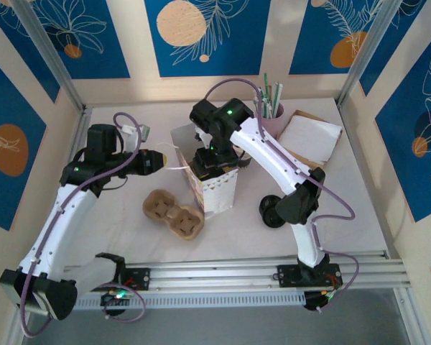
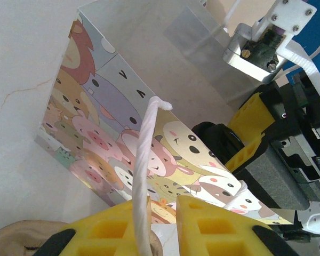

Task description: Pack the takeout coffee

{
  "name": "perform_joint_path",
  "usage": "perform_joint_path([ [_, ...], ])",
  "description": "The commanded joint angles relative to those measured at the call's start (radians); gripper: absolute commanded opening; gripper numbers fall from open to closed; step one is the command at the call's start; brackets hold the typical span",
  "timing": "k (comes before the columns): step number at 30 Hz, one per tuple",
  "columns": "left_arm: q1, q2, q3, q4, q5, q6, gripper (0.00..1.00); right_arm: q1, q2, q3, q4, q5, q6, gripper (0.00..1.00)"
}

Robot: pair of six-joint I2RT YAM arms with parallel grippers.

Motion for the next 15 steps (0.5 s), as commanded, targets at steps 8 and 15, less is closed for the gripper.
perform_joint_path([
  [8,-0.009,-0.017,-0.006,-0.01,0.003,0.016,0.2,-0.008,0.001,-0.02,-0.159,0.025,0.007,0.58],
  [15,-0.009,-0.018,-0.006,-0.01,0.002,0.017,0.19,-0.011,0.006,-0.01,-0.159,0.041,0.007,0.58],
])
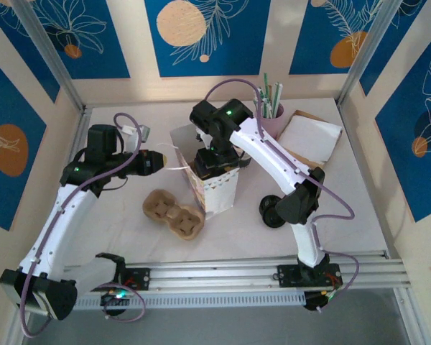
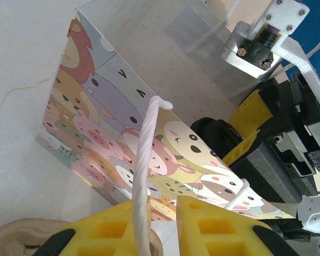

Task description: Pack the takeout coffee

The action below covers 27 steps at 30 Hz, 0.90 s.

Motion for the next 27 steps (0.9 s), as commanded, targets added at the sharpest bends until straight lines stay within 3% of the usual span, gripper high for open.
perform_joint_path([
  [1,-0.008,-0.017,-0.005,-0.006,0.002,0.017,0.2,-0.009,0.006,0.003,-0.159,0.011,0.008,0.58],
  [27,-0.008,-0.025,-0.007,-0.018,-0.008,0.018,0.19,0.003,-0.018,0.021,-0.157,0.081,0.007,0.58],
])
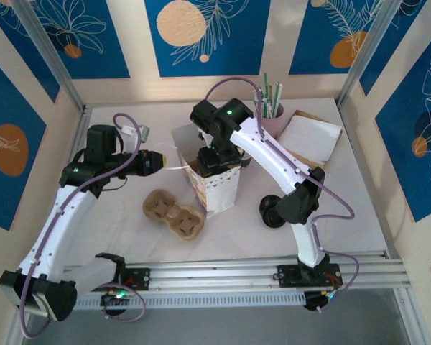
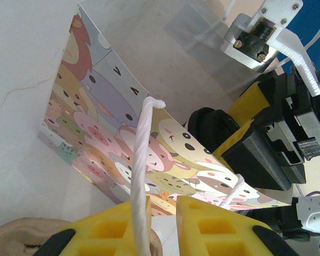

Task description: Pack the takeout coffee

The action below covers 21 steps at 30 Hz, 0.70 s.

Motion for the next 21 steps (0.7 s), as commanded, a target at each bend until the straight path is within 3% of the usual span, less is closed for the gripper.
perform_joint_path([
  [1,-0.008,-0.017,-0.007,-0.014,-0.007,0.018,0.19,0.005,-0.018,0.021,-0.158,0.017,0.007,0.58],
  [21,-0.008,-0.019,-0.008,-0.019,-0.008,0.016,0.19,0.032,-0.017,0.055,-0.157,0.14,0.002,0.57],
])
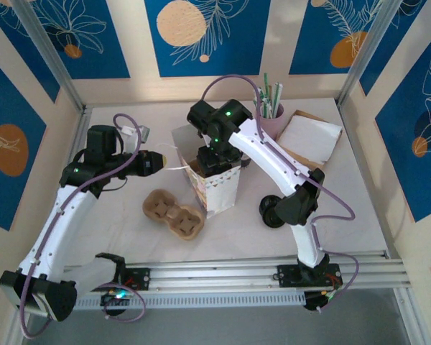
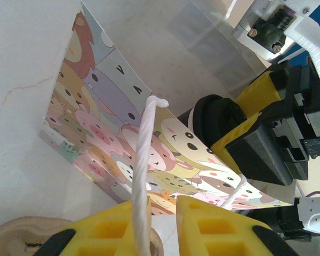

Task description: Pack the takeout coffee

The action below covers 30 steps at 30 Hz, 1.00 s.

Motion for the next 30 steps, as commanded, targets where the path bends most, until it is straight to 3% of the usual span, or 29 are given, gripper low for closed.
perform_joint_path([
  [1,-0.008,-0.019,-0.005,-0.018,-0.005,0.017,0.19,0.006,-0.017,0.027,-0.158,0.031,0.002,0.57],
  [30,-0.009,-0.026,-0.002,-0.028,-0.008,0.017,0.19,0.025,0.0,0.054,-0.153,0.094,0.004,0.57],
])
